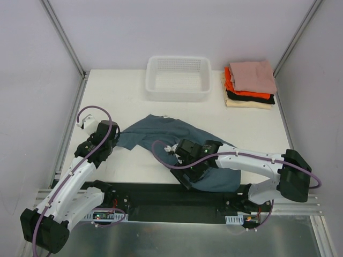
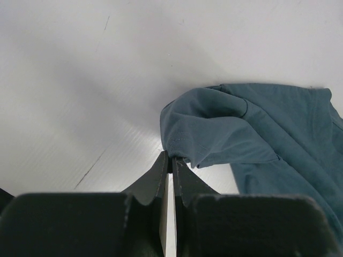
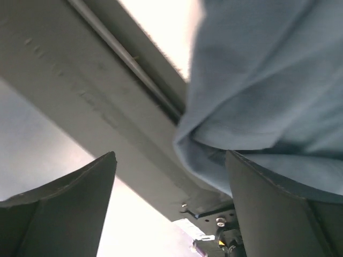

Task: Fold and stack the t-shirts
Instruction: Flatten the tshirt out

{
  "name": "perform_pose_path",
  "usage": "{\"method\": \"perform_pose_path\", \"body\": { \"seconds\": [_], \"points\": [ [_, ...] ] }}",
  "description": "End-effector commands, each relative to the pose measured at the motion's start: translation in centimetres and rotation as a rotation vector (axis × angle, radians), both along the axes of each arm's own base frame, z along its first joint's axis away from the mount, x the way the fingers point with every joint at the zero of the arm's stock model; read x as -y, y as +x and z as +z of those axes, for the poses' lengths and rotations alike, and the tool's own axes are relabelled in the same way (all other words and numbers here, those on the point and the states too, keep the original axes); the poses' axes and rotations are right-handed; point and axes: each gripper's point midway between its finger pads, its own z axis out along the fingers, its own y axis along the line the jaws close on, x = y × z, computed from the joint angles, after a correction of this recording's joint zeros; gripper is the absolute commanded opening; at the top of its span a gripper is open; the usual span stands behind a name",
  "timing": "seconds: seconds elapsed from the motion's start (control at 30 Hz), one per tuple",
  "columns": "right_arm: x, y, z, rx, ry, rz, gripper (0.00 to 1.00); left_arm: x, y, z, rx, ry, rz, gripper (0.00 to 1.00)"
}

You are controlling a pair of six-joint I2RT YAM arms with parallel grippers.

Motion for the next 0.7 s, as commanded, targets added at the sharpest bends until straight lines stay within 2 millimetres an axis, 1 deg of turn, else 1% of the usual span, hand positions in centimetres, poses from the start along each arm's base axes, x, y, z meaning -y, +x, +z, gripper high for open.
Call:
{"method": "perform_pose_path", "body": {
  "seconds": [0.0,0.03,0.17,0.33,0.37,0.4,0.43,0.5,0.53,0.57,0.6,0.63,0.67],
  "points": [
    [0.4,2.4,0.3,0.08,-0.026,-0.1,0.84,-0.7,0.2,1.1,0.029,0.013,0.029,0.0],
    [0.2,2.4,0.2,0.068,-0.024,-0.109,0.82,-0.7,0.2,1.1,0.029,0.013,0.029,0.0],
    [0.0,2.6,-1.0,0.044,-0.044,-0.131,0.67,-0.8,0.2,1.4,0.036,0.016,0.025,0.0],
    [-0.9,1.2,-2.0,-0.039,-0.012,-0.112,0.61,-0.8,0.2,1.8,0.056,0.01,0.029,0.0],
    [-0.9,1.2,-2.2,-0.04,-0.017,-0.114,0.55,-0.8,0.2,1.9,0.06,0.01,0.031,0.0],
    [-0.9,1.3,-2.4,-0.036,-0.021,-0.119,0.46,-0.8,0.2,1.9,0.062,0.009,0.031,0.0],
    [-0.9,1.4,-2.5,-0.032,-0.027,-0.119,0.33,-0.8,0.2,2.2,0.068,0.008,0.03,0.0],
    [-0.9,1.7,-2.6,-0.023,-0.032,-0.125,0.22,-0.9,0.3,2.7,0.081,0.011,0.031,0.0],
    [-0.8,2.2,-2.5,0.005,-0.037,-0.138,0.12,-0.9,0.3,3.0,0.094,0.007,0.033,0.0],
    [-0.7,2.8,-2.3,0.029,-0.039,-0.151,0.08,-0.9,0.5,3.5,0.109,0.003,0.035,0.0],
    [-0.1,3.6,-2.2,0.045,-0.061,-0.185,0.06,-1.0,0.5,3.9,0.119,0.008,0.037,0.0],
    [0.5,4.8,-2.0,0.092,-0.079,-0.225,0.01,-1.1,0.6,4.4,0.131,0.008,0.039,0.0],
    [1.1,6.1,-1.4,0.141,-0.084,-0.265,0.01,-1.1,0.8,5.1,0.149,0.006,0.041,0.0]
  ]
}}
